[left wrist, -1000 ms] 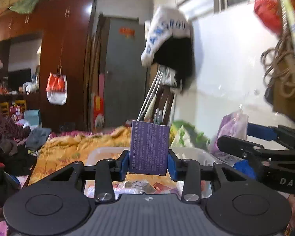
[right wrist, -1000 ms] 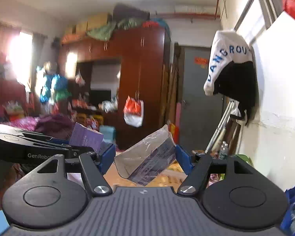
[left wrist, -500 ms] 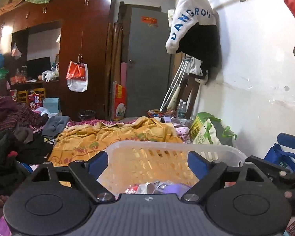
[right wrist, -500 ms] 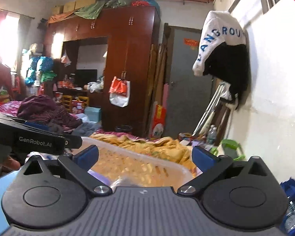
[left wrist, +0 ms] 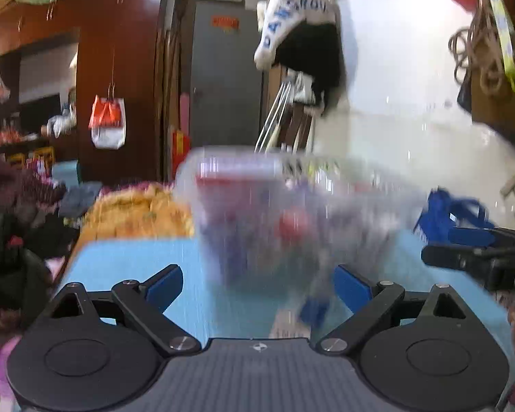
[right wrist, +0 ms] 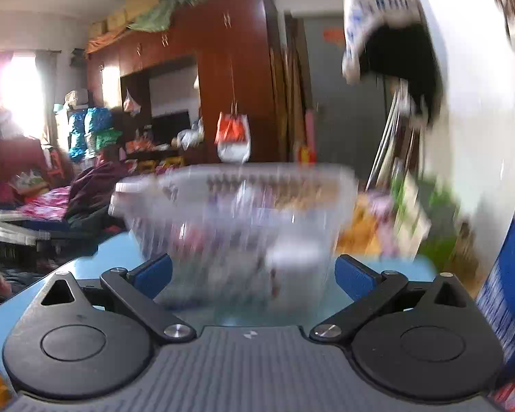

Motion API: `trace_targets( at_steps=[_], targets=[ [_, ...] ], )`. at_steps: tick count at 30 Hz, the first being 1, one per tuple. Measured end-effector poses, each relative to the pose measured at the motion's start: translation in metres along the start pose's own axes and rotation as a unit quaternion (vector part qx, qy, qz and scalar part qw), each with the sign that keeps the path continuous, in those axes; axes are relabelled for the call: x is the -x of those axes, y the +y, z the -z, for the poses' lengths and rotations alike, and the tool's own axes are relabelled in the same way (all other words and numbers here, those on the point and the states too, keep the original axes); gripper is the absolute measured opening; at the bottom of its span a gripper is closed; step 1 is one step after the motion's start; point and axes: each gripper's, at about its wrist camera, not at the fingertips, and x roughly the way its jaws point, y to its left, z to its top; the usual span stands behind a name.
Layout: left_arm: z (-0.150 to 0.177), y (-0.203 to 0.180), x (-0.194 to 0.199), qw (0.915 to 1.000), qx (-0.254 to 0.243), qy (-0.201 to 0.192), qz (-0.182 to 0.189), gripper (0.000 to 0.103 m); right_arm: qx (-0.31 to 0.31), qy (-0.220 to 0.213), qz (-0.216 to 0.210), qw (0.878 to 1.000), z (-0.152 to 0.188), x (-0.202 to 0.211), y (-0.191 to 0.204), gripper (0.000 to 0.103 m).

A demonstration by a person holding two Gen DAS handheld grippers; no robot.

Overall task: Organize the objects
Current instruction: 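Carry both boxes over the white basket and open both tools to drop them, then grasp the white KENT pack with the left tool while the right tool grasps the blue-white box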

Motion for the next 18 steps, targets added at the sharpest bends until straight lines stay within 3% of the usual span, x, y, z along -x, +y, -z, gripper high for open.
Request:
trace_targets(
  at_steps=[14, 18],
  targets=[
    [0.043, -0.021, -0.044, 0.9956, -0.031, 0.089, 0.002, 0.091, -0.049, 0.053, 0.009, 0.997, 0.036, -0.019, -0.005, 0.103],
    [0.043, -0.023, -0.049, 0.9953, -0.029, 0.092, -0.006, 0.07, -0.059, 0.063, 0.007, 0.996, 0.042, -0.021, -0.006, 0.103]
  ],
)
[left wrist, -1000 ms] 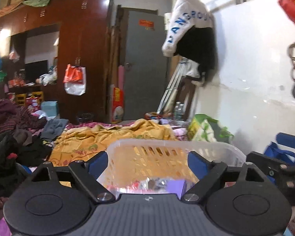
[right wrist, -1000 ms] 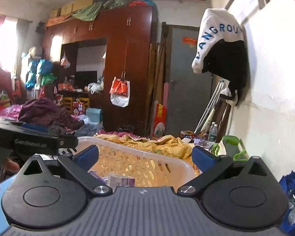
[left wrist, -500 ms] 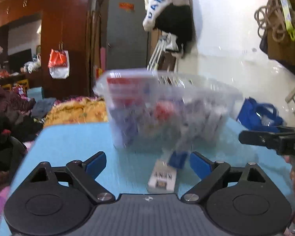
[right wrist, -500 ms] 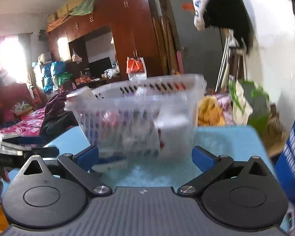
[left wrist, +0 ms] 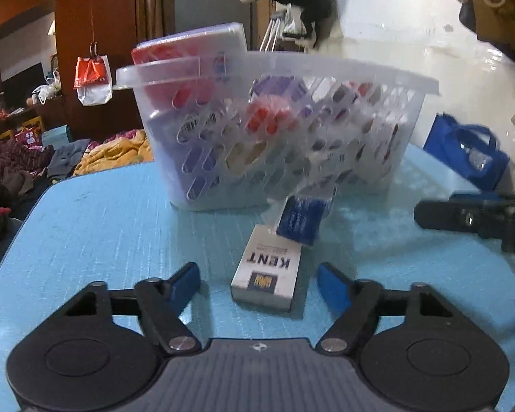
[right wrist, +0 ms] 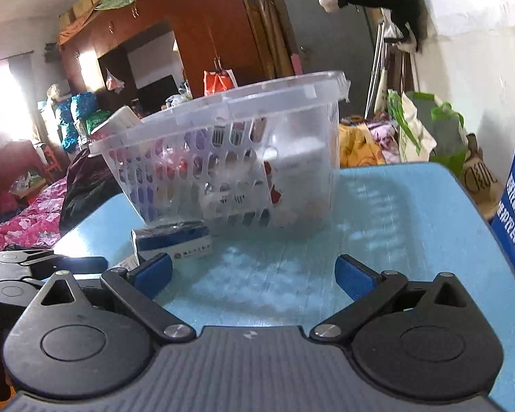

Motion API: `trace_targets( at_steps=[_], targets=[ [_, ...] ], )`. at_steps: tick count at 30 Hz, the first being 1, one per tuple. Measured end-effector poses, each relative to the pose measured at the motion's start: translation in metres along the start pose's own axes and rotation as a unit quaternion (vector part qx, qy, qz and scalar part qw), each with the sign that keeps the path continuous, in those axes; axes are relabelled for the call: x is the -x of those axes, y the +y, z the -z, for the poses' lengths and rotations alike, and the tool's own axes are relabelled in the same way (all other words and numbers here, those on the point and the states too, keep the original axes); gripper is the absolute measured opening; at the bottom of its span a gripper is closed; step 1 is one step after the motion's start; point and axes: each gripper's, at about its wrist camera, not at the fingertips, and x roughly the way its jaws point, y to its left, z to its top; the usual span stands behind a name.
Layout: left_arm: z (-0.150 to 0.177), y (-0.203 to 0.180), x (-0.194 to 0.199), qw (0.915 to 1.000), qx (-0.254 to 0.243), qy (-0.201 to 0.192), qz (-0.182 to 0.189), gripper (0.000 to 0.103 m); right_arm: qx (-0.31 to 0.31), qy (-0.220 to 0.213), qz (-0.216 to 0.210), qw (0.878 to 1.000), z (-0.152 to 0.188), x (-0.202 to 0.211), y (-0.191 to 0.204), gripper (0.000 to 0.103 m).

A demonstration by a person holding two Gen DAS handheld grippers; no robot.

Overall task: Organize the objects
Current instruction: 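Grasp the white KENT pack with the left tool while the right tool grasps the blue-white box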

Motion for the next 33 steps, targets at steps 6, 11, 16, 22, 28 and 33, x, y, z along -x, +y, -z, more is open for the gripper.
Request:
trace_targets(
  at_steps=[6, 11, 16, 22, 28, 33],
  targets=[
    [0.002, 0.002, 0.005, 0.9999, 0.002, -0.016, 0.003, 0.047, -0.001, 0.001, -0.004, 1.0, 0.004, 0.001, 0.0, 0.103],
    [0.003, 0.011, 0.011, 0.9995, 0.007, -0.03, 0.004, 0.047, 0.013, 0.004, -0.001, 1.0, 0.004, 0.0, 0.005, 0.103],
    [0.005, 0.028, 0.017, 0.9993, 0.019, -0.032, -0.004, 0.047, 0.017, 0.021, 0.003, 1.0, 0.001, -0.006, 0.008, 0.103],
    [0.005, 0.044, 0.017, 0.9983, 0.034, -0.044, -0.018, 0.046, 0.012, 0.034, -0.028, 0.999, -0.005, -0.024, 0.032, 0.103],
    [0.006, 0.067, 0.019, 0.9971, 0.059, -0.047, -0.013, 0.046, 0.08, 0.053, -0.018, 0.995, -0.011, -0.057, 0.077, 0.103],
    [0.008, 0.078, 0.019, 0.9957, 0.078, -0.048, -0.009, 0.046, 0.103, 0.069, -0.005, 0.992, -0.012, -0.075, 0.095, 0.103]
  ],
)
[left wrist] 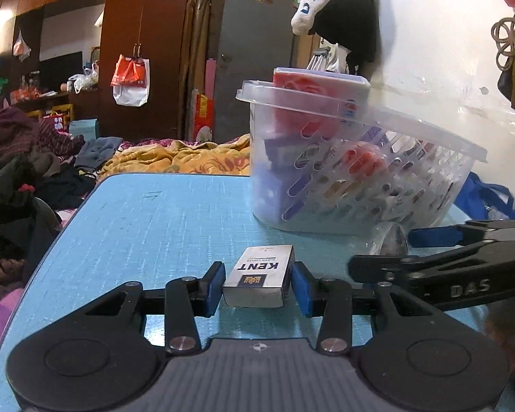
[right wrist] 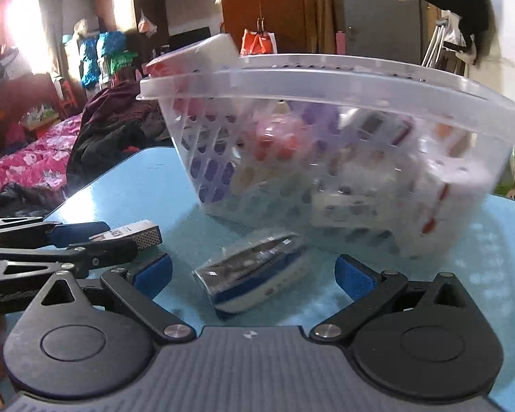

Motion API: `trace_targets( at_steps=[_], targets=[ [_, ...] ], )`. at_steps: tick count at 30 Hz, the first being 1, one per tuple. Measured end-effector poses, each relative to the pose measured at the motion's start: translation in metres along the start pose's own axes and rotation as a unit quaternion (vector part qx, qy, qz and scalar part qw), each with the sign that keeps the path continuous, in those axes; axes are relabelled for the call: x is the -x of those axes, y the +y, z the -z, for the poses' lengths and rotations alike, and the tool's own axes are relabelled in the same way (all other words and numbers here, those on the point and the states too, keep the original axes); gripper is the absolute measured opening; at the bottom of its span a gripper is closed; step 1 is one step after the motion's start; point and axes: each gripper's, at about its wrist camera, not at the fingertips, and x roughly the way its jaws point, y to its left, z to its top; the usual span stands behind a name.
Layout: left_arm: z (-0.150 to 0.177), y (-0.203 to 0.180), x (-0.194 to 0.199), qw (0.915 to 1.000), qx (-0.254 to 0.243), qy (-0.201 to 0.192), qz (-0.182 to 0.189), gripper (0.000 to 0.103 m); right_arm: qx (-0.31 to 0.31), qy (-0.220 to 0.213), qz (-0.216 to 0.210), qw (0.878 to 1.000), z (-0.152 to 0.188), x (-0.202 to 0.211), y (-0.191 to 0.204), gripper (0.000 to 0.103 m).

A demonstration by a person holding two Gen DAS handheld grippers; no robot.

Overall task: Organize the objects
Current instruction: 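Grasp the white KENT pack with the left tool while the right tool grasps the blue-white box, then lift both items over the white basket and open both tools to release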

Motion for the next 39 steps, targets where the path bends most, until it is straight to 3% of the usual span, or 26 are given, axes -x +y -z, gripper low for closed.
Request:
trace_targets(
  at_steps=[6, 9, 13, 20, 29, 39],
  targets=[
    [0.0, -0.002, -0.002, 1.0, -0.003, 0.0, -0.001, 0.046, -0.011, -0.001, 0.013, 1.0, 0.002, 0.0, -0.003, 0.1],
    [0.0, -0.002, -0.002, 1.0, -0.004, -0.001, -0.003, 0.046, -0.006, 0.01, 0.022, 1.0, 0.003, -0.001, 0.0, 0.087],
    [0.001, -0.002, -0.001, 1.0, -0.002, -0.001, -0.003, 0.046, -0.002, 0.003, 0.023, 1.0, 0.004, 0.004, 0.0, 0.079],
    [0.001, -0.003, -0.001, 0.9999, -0.008, -0.001, -0.008, 0.046, 0.033, -0.015, 0.043, 0.998, 0.008, 0.015, 0.005, 0.077],
    [0.002, -0.005, 0.003, 0.9998, -0.012, -0.012, -0.015, 0.046, 0.017, -0.029, 0.033, 0.999, 0.014, 0.027, -0.01, 0.077],
    [0.0, -0.016, -0.011, 0.997, -0.05, 0.037, -0.046, 0.052, 0.005, -0.039, 0.018, 0.999, 0.02, 0.036, -0.02, 0.078]
  ],
)
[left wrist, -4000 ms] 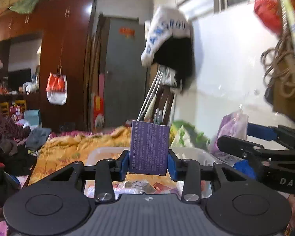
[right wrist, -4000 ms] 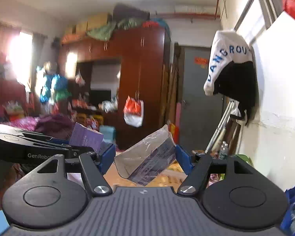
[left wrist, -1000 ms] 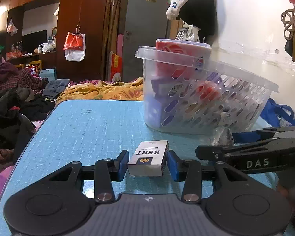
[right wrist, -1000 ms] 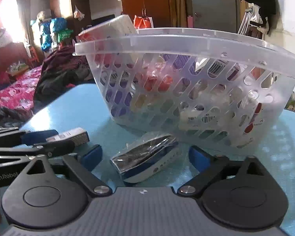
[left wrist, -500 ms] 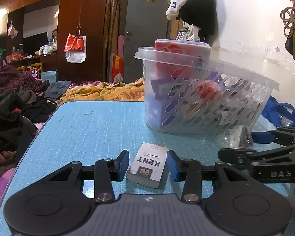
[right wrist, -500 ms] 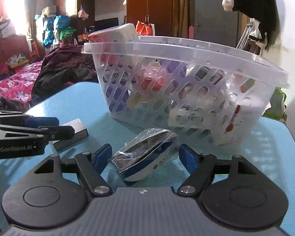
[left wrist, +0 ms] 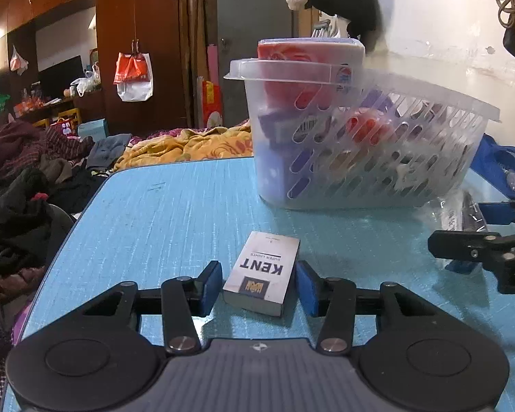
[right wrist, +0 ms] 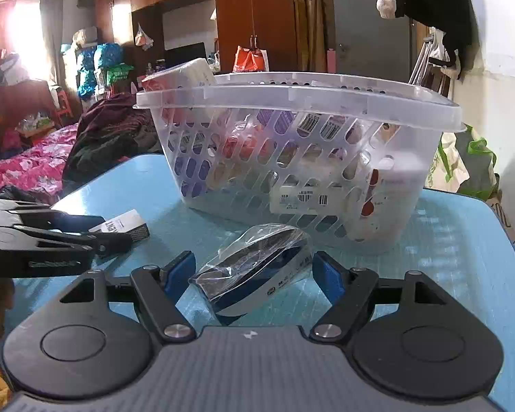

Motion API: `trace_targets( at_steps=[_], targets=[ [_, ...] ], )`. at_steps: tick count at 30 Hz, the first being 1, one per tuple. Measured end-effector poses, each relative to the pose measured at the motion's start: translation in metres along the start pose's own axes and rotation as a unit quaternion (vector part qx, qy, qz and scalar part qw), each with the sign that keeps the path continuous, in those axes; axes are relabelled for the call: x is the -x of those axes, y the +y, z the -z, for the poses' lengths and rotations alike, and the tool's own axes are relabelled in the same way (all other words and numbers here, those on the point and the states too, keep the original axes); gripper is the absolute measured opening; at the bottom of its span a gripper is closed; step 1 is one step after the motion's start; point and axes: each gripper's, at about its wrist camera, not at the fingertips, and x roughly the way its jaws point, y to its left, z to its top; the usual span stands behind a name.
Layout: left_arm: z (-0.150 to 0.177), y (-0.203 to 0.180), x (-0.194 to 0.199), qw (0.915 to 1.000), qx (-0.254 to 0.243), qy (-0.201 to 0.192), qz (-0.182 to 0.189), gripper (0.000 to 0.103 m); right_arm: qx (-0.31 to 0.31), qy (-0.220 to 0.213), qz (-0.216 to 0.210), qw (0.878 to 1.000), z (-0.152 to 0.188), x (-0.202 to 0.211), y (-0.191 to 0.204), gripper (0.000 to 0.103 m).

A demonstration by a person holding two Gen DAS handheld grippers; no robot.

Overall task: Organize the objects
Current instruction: 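Lift both items over the white basket and open both tools to release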

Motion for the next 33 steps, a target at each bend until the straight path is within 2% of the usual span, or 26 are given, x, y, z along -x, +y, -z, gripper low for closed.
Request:
trace_targets(
  at_steps=[3, 6, 10, 12, 14, 17, 21, 24, 26, 27, 30, 31, 33],
  targets=[
    [0.001, 0.001, 0.003, 1.0, 0.004, -0.006, -0.002, 0.047, -0.002, -0.005, 0.0, 1.0, 0.0, 0.003, -0.002, 0.078],
    [0.003, 0.0, 0.013, 0.9994, 0.001, -0.034, -0.001, 0.047, -0.002, -0.014, -0.003, 1.0, 0.001, 0.007, -0.002, 0.078],
    [-0.006, -0.003, 0.035, 0.9957, 0.026, -0.074, 0.049, 0.047, -0.01, -0.042, -0.017, 0.999, -0.006, 0.029, -0.004, 0.077],
    [-0.023, -0.007, 0.051, 0.9913, 0.038, -0.106, 0.067, 0.047, -0.013, -0.072, -0.026, 0.997, -0.019, 0.047, -0.006, 0.077],
    [-0.051, -0.016, 0.066, 0.9869, 0.039, -0.136, 0.077, 0.047, 0.003, -0.111, -0.014, 0.994, -0.042, 0.066, -0.006, 0.077],
    [-0.104, -0.035, 0.069, 0.984, 0.028, -0.151, 0.091, 0.047, 0.023, -0.161, 0.003, 0.987, -0.082, 0.077, -0.01, 0.078],
    [-0.161, -0.058, 0.041, 0.9888, 0.019, -0.132, 0.067, 0.047, 0.038, -0.161, 0.037, 0.986, -0.128, 0.053, -0.026, 0.078],
    [-0.178, -0.061, 0.015, 0.992, 0.03, -0.11, 0.053, 0.048, 0.036, -0.143, 0.03, 0.989, -0.142, 0.032, -0.04, 0.079],
    [-0.181, -0.059, 0.0, 0.9934, 0.038, -0.097, 0.046, 0.06, 0.042, -0.14, 0.039, 0.988, -0.142, 0.022, -0.043, 0.089],
    [-0.18, -0.054, -0.006, 0.9942, 0.045, -0.09, 0.039, 0.073, 0.045, -0.136, 0.047, 0.989, -0.141, 0.022, -0.043, 0.103],
    [-0.17, -0.041, -0.002, 0.9936, 0.055, -0.093, 0.033, 0.084, 0.059, -0.147, 0.067, 0.985, -0.128, 0.034, -0.038, 0.103],
    [-0.166, -0.039, 0.002, 0.9936, 0.051, -0.095, 0.033, 0.09, 0.059, -0.15, 0.061, 0.985, -0.123, 0.039, -0.037, 0.103],
    [-0.159, -0.036, 0.007, 0.994, 0.042, -0.095, 0.034, 0.094, 0.051, -0.141, 0.045, 0.988, -0.117, 0.046, -0.037, 0.103]
  ],
)
